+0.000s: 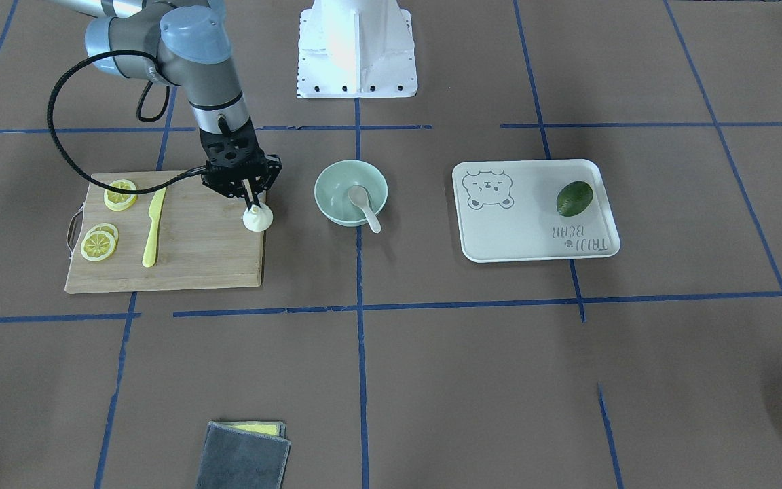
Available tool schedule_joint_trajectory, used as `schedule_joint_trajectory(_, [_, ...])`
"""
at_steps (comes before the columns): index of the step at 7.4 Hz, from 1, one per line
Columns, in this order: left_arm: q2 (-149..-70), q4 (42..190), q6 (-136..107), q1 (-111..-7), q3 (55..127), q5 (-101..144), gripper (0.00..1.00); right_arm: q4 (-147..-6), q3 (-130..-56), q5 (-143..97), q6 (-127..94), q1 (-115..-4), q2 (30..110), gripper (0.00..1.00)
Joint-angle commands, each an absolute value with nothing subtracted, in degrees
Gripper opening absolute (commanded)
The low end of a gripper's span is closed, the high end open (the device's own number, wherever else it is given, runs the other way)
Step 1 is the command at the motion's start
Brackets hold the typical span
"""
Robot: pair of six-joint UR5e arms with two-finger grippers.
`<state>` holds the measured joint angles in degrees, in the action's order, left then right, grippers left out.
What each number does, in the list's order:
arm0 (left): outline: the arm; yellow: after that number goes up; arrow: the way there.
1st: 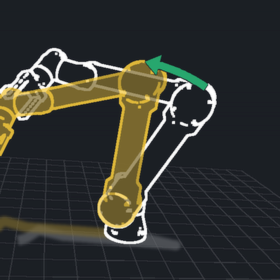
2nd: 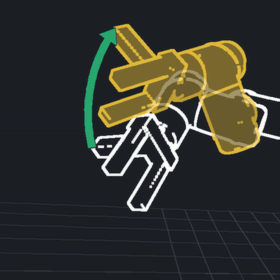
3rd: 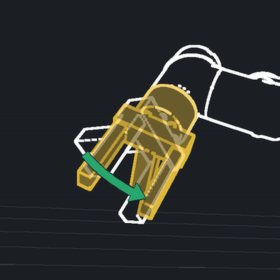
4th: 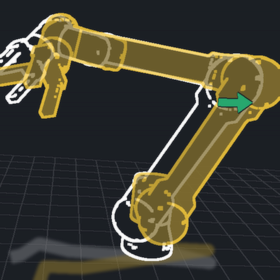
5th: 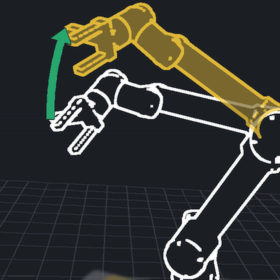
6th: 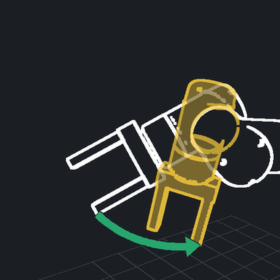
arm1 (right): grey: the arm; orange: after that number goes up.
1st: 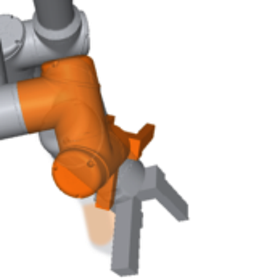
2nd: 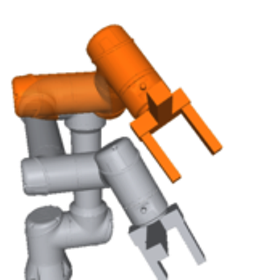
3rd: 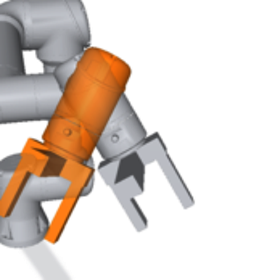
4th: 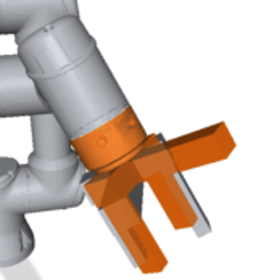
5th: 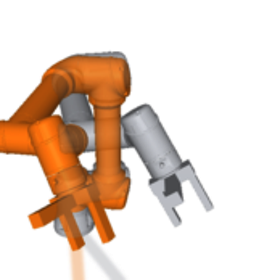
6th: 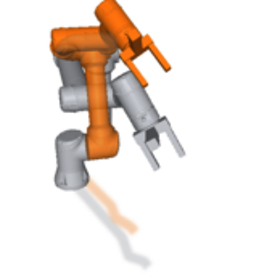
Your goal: Put spoon and bun in bowl
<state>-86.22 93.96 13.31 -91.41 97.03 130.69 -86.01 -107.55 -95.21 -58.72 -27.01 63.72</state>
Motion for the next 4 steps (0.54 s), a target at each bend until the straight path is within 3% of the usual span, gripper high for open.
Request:
schedule_joint_trajectory(1, [-86.22, 93.96, 13.27, -91.41, 97.03, 130.69, 1.0, -97.18, -104.97, -91.18, -66.41, -22.44, 50.24, 0.0])
schedule_joint_trajectory(3, [-86.31, 93.87, 13.27, -91.41, 97.03, 130.78, 1.0, -97.29, -97.67, -86.76, -69.08, -18.91, 44.66, 0.0])
schedule_joint_trajectory(4, [-86.4, 93.78, 13.27, -91.41, 97.12, 130.78, 1.0, -97.29, -97.21, -84.83, -69.08, -16.98, 45.0, 0.34])
